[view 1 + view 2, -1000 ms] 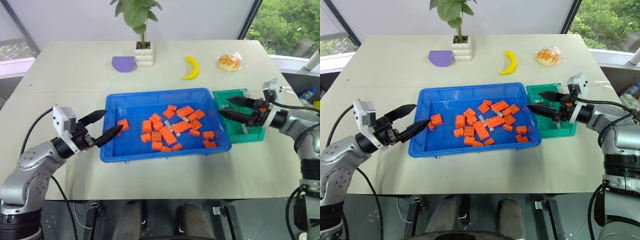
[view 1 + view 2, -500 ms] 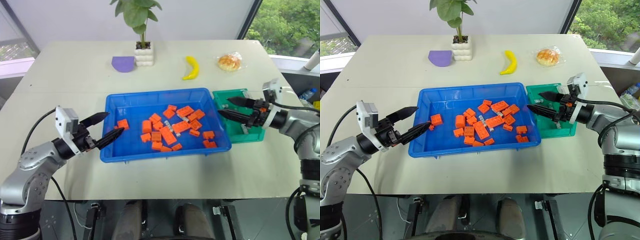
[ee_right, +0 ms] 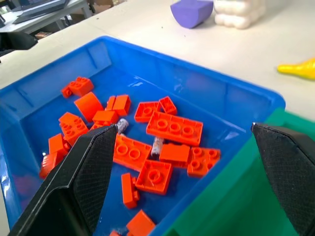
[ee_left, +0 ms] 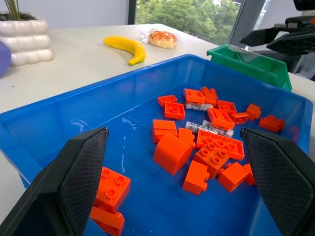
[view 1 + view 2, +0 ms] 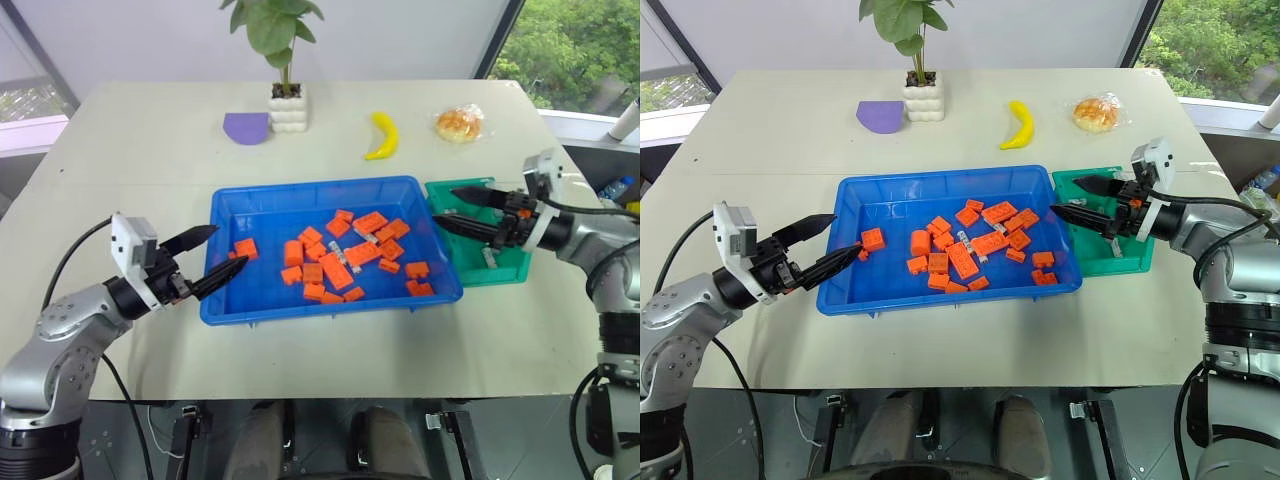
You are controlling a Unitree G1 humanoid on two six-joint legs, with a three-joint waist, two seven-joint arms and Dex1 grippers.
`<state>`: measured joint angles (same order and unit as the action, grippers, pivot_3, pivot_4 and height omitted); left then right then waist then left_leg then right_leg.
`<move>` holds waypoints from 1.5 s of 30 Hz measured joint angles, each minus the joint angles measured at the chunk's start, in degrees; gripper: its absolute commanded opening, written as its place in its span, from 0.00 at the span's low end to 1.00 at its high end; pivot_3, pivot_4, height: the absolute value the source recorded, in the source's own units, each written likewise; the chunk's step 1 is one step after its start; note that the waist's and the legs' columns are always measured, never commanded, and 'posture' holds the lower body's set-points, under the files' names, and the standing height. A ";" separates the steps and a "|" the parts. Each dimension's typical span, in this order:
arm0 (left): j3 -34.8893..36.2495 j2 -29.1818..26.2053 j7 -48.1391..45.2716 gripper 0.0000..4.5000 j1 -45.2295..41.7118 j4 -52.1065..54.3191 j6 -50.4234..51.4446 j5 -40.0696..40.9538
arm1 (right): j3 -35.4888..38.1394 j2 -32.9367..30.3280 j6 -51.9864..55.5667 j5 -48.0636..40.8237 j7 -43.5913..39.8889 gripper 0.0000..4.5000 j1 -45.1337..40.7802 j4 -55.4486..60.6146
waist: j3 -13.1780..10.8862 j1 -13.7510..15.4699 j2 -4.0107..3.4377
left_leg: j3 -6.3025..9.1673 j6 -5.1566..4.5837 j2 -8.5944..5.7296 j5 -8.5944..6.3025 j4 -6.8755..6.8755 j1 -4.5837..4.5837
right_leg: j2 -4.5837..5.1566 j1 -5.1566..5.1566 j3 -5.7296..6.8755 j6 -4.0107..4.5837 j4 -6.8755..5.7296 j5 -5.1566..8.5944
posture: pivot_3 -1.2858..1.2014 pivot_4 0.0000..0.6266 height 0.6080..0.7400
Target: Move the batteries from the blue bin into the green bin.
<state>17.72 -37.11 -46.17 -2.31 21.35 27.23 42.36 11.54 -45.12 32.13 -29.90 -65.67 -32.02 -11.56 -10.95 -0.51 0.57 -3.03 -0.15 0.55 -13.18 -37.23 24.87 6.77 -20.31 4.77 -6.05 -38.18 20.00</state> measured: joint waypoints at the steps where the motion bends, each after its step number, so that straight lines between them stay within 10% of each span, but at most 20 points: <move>1: 0.00 -0.02 0.00 1.00 0.00 0.00 0.00 0.00 | -0.04 0.00 0.00 0.07 0.00 0.99 -0.04 -0.04 | 0.00 0.01 0.00 | 0.00 0.00 0.00 0.00 0.00 0.00 | 0.00 0.00 0.00 0.00 0.00 0.00 | 0.52 0.24 1.00; 25: -1.19 6.62 6.00 1.00 0.17 1.69 -2.34 -2.89 | -15.28 24.55 21.22 2.00 21.86 0.99 -21.00 -0.13 | 0.01 -0.11 0.02 | 0.02 0.01 -0.01 0.01 0.05 0.00 | -0.03 -0.07 0.00 0.01 -0.06 0.00 | 0.52 0.24 1.00; 38: -1.89 9.90 8.67 1.00 2.00 3.57 -5.22 -4.67 | -25.66 17.92 29.92 2.77 16.73 0.99 -16.13 7.51 | 0.01 -0.22 0.02 | 0.02 -0.02 -0.02 -0.01 0.08 0.00 | -0.02 -0.10 -0.01 0.01 -0.06 0.00 | 0.52 0.24 1.00; 45: -3.72 2.45 3.49 1.00 1.97 6.67 -3.21 -4.17 | -26.92 17.07 29.21 4.90 16.32 0.99 -16.12 7.16 | 0.01 -0.25 0.02 | 0.00 -0.01 -0.02 -0.01 0.08 0.00 | -0.02 -0.10 -0.02 0.01 -0.04 0.00 | 0.52 0.24 1.00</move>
<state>14.01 -34.66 -42.68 -0.34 28.02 24.02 38.18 -15.38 -28.06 61.35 -25.00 -49.34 -48.14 -4.40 -10.94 -0.75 0.58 -3.03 -0.16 0.53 -13.19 -37.14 24.87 6.75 -20.41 4.75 -6.04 -38.22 20.00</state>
